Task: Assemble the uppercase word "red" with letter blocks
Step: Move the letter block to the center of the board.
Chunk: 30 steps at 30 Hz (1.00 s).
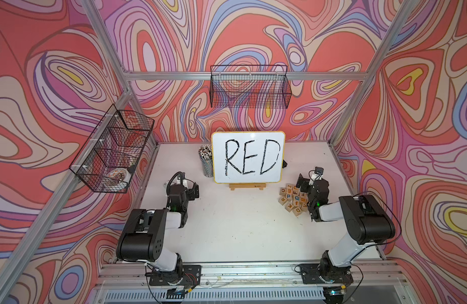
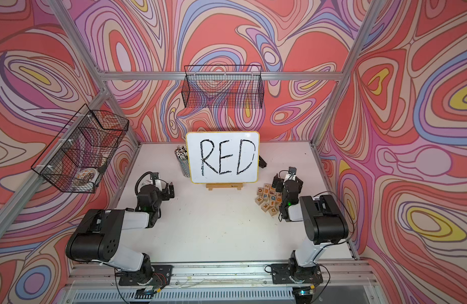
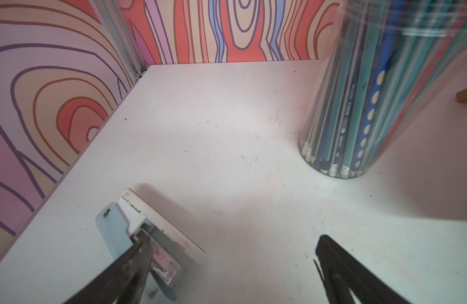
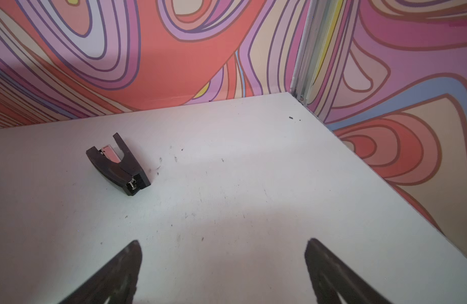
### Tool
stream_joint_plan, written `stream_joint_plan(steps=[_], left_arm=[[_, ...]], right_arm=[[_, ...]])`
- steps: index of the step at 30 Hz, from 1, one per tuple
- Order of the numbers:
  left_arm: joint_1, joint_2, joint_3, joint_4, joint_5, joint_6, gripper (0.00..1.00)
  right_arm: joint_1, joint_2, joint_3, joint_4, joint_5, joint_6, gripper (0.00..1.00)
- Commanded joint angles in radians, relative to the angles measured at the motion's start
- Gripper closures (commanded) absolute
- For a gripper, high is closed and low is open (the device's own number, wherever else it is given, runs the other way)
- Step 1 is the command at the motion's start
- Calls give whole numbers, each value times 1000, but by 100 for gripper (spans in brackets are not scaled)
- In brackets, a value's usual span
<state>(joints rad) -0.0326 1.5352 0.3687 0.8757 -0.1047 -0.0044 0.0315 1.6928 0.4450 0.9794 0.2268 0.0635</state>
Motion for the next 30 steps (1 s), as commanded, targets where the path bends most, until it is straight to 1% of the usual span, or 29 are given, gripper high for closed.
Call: stream_joint_plan(steps=[1, 30], left_arm=[[5, 7, 10, 13, 8, -7, 0], [5, 8, 15, 6, 13, -4, 0]], right_arm=[[-5, 16, 11, 6, -5, -10, 2], [-5, 18, 14, -1, -16, -7, 2]])
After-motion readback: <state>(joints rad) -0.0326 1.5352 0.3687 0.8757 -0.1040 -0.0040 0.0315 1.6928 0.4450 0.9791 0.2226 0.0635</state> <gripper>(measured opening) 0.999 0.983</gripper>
